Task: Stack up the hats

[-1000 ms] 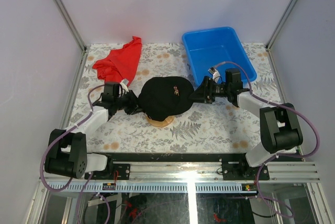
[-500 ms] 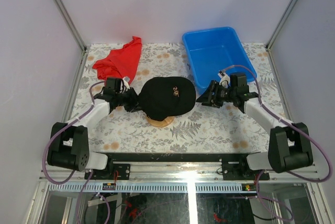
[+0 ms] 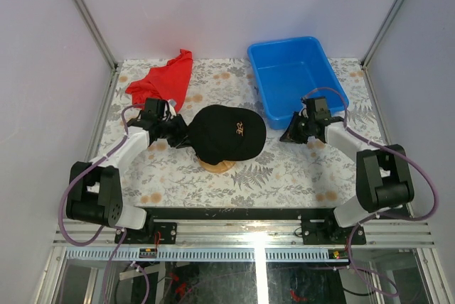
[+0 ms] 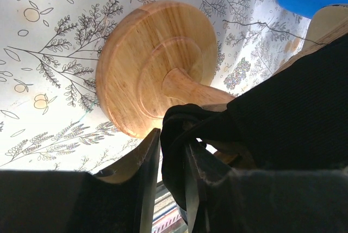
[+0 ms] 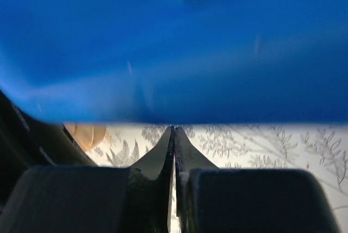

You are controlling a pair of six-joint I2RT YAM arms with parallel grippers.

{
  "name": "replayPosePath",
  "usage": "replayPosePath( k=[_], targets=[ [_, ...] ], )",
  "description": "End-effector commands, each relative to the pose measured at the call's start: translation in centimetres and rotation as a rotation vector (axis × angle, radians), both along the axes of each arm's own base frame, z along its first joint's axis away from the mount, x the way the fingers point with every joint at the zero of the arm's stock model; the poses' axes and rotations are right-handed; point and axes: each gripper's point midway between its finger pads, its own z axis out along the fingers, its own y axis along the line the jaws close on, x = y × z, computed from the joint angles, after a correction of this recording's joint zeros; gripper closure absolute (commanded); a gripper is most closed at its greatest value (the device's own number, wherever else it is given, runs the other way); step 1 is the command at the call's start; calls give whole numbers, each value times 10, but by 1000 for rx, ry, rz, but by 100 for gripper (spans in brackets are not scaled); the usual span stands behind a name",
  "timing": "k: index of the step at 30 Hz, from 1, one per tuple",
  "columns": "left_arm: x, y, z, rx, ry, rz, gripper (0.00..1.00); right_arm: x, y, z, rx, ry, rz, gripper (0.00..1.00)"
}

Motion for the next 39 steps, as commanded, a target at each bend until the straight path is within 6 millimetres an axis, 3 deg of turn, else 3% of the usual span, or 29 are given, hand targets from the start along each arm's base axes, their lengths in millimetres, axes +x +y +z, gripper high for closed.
replayPosePath(
  k=[1,6,10,13,15,16,17,19,24,27,32,39],
  targets=[
    [3,6,2,47,7,-2,79,58,-8,28,-59,-151,-66,100],
    [8,6,4,54,19,-7,79,99,-15,42,-66,-207,-124,100],
    [10,6,4,60,31,-11,79,133,-33,49,-63,-236,-177,100],
    [11,8,4,66,37,-9,79,147,-31,60,13,-249,-149,100],
    [10,10,1,78,51,-7,79,137,-17,69,77,-233,-83,96],
    [8,12,-3,85,66,-6,79,124,-11,74,116,-224,-65,87],
    [7,14,-6,86,75,-3,79,110,-4,78,170,-212,-45,68],
    [5,17,-12,86,87,4,79,83,5,88,259,-203,-32,47],
    [7,15,-19,74,103,-2,79,32,23,112,482,-234,2,24],
    [9,15,-19,71,99,-6,79,15,31,117,603,-228,6,18],
    [8,14,-21,70,110,-18,79,11,37,108,740,-224,-28,15],
    [13,13,-23,73,122,-37,79,-1,72,99,738,-202,33,15]
  ],
)
